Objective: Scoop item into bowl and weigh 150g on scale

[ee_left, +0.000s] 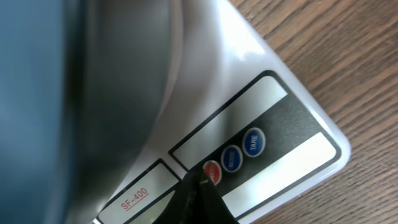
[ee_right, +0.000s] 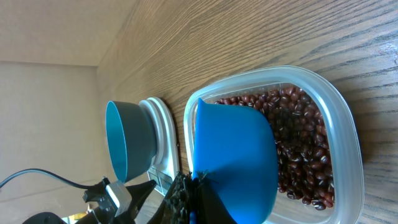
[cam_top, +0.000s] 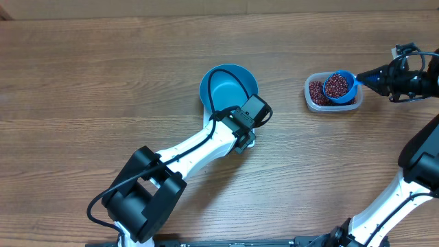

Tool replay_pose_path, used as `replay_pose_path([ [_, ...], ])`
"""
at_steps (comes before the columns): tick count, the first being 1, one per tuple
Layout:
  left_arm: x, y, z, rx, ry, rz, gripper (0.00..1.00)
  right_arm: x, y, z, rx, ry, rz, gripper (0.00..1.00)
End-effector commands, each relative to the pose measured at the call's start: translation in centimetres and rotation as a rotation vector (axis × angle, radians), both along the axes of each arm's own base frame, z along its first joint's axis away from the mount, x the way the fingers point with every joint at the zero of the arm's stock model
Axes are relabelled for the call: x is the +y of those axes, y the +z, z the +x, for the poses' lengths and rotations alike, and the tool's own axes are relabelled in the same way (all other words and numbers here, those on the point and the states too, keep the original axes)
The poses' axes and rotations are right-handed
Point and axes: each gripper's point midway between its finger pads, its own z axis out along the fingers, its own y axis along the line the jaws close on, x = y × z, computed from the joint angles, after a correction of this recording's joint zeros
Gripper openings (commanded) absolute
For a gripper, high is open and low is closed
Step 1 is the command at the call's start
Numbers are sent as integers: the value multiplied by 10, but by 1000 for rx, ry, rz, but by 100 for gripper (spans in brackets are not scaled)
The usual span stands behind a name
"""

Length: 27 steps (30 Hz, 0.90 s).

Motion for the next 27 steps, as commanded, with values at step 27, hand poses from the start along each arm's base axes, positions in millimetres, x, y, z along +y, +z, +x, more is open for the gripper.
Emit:
replay_pose_path([
  [27,7,-12,-4,-15,60,18,5,1,-4,0,5,-1,27,4],
])
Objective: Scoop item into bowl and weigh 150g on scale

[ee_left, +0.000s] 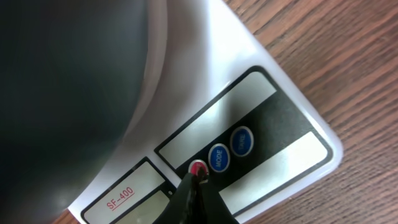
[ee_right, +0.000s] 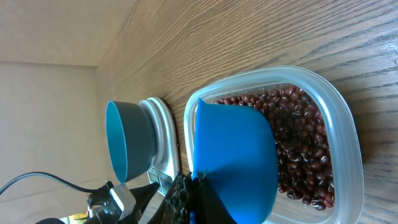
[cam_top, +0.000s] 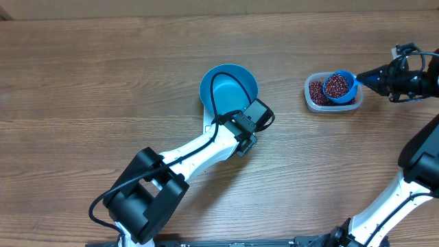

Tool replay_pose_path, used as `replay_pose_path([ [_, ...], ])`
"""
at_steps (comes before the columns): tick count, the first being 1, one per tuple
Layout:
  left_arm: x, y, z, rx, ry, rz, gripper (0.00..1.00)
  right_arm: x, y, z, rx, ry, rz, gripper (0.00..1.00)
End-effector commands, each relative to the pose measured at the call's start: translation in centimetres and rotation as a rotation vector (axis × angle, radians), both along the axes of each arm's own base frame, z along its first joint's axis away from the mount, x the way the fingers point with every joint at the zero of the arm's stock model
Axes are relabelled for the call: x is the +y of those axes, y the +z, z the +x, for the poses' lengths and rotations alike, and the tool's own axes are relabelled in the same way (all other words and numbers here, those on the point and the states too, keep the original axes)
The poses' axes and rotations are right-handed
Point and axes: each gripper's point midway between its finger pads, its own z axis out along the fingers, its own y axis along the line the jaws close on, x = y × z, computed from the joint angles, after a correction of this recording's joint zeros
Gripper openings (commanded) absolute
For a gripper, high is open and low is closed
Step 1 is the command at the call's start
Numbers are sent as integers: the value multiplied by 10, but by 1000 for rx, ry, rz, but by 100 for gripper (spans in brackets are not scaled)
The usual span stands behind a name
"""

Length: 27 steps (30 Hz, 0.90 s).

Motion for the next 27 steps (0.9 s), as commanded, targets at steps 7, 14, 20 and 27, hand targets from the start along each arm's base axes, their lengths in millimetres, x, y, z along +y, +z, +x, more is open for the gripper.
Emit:
replay_pose_path([
  [7,8,-6,1,-3,42,14,4,1,-4,0,5,-1,28,4],
  [14,7,-7,1,-3,42,13,5,1,-4,0,5,-1,27,4],
  [20,7,-9,1,-1,42,15,4,1,-5,1,2,-1,26,4],
  [27,7,-14,2,1,44,18,5,1,-5,1,2,-1,26,4],
])
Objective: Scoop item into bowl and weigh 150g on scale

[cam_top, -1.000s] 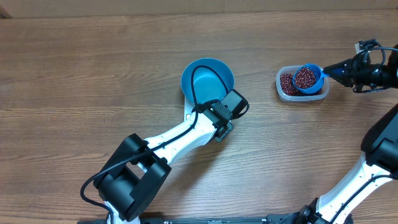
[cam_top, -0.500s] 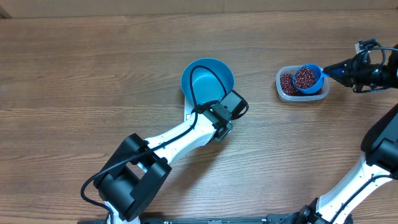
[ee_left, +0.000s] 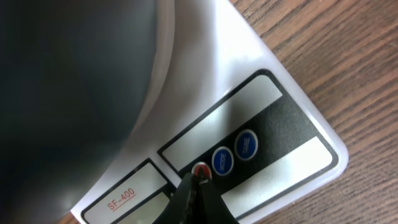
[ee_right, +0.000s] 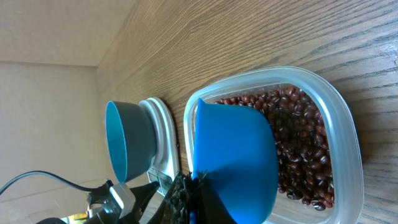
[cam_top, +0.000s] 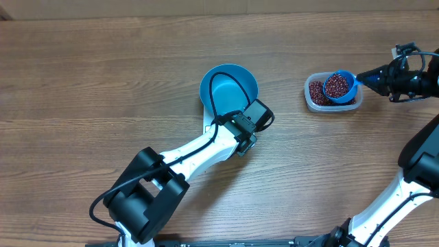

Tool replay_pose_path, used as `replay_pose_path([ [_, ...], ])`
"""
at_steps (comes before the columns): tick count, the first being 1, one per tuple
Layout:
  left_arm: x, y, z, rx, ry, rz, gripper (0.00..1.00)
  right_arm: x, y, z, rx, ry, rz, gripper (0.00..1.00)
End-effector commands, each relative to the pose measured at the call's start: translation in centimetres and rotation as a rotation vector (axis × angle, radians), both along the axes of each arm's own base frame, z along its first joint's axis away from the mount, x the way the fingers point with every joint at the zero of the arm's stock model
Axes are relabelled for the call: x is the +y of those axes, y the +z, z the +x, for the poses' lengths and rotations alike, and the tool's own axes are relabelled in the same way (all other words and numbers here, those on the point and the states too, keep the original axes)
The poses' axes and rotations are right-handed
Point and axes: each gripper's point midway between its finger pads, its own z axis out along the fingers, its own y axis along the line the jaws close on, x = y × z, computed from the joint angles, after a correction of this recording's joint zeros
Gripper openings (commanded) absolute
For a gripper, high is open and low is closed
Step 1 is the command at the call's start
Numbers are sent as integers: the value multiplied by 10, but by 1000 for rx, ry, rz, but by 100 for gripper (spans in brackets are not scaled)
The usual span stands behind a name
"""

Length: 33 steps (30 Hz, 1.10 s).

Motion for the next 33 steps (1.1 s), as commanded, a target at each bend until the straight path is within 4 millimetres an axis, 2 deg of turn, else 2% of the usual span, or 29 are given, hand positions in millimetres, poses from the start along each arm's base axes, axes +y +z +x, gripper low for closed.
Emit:
replay_pose_path([
  [1,8,-14,0,14,22,28,4,1,-5,0,2,-1,26,4],
  [5,8,-19,-1,22,15,40,4,1,-5,0,2,-1,26,4],
  [33,10,-18,1,14,18,47,4,1,-4,0,6,-1,28,4],
])
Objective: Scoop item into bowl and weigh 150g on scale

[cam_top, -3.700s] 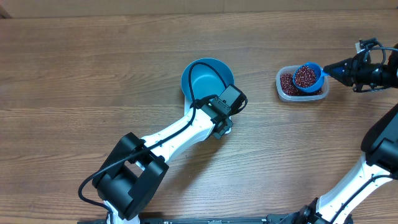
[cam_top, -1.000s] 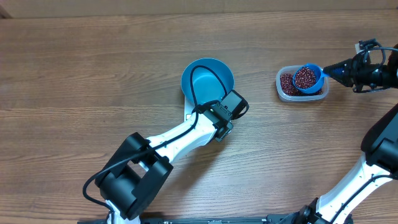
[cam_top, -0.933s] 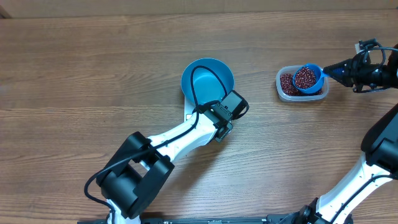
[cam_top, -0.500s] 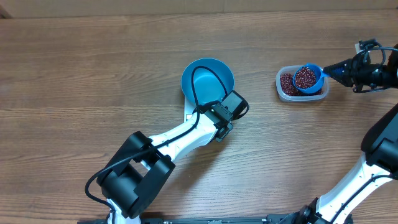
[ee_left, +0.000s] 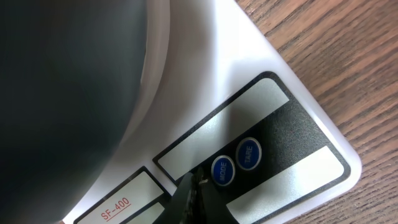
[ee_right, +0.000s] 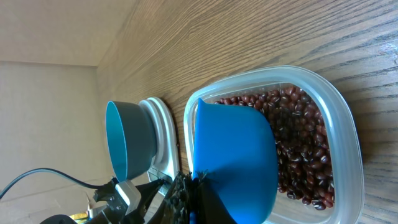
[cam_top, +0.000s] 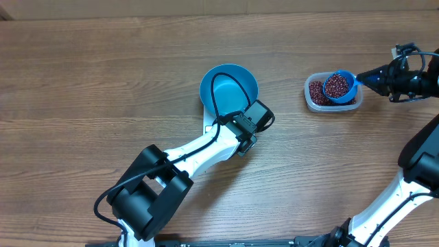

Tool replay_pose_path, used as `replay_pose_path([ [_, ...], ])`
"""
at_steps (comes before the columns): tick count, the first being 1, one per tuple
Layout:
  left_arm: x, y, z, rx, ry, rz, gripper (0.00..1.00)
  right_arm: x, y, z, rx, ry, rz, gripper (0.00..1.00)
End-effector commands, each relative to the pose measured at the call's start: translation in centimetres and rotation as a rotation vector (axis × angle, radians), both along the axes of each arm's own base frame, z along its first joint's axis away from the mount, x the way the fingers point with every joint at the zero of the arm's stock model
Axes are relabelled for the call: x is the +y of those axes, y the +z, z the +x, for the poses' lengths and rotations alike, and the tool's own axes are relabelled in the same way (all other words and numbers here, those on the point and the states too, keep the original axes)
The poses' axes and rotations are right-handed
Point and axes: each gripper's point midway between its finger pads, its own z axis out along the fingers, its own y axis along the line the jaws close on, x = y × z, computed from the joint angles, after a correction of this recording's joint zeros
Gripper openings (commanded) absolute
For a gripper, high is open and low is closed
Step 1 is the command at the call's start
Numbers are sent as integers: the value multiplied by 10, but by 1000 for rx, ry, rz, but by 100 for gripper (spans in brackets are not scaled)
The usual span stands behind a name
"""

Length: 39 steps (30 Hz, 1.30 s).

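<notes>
A blue bowl (cam_top: 228,86) stands on the white scale (cam_top: 208,128). My left gripper (ee_left: 193,183) is shut, and its tips rest on the scale's button panel just left of the blue MODE button (ee_left: 222,170) and the TARE button (ee_left: 249,153). They cover the spot beside MODE. The display strip (ee_left: 221,127) looks blank. My right gripper (cam_top: 381,78) is shut on the handle of a blue scoop (cam_top: 339,86) heaped with red beans. It holds the scoop over the clear bean container (cam_top: 314,95). The scoop's underside (ee_right: 236,158) hides part of the beans (ee_right: 311,155).
Bare wooden tabletop (cam_top: 103,75) surrounds the scale and the container. The left arm (cam_top: 192,154) reaches up from the front edge. The right arm (cam_top: 418,165) comes in along the right side. A black cable (cam_top: 218,96) loops over the bowl.
My left gripper's tips have shifted slightly on the scale panel and now cover the red button that showed at their point. The right arm and scoop have not moved.
First my shut left gripper hung over the scale's panel with its tips beside the red button. Then the tips stood on that button at both later moments. Now they hide it. All along my right gripper held the full scoop still over the bean container.
</notes>
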Motion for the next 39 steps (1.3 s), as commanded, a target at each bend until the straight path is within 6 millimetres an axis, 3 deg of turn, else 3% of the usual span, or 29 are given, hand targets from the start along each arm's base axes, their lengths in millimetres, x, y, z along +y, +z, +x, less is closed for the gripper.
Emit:
replay_pose_path([
  [1,9,-11,-1,15,16,31,4,1,-4,0,5,-1,27,4],
  [39,2,-13,-6,34,-51,35,4,1,-4,0,3,0,27,4],
])
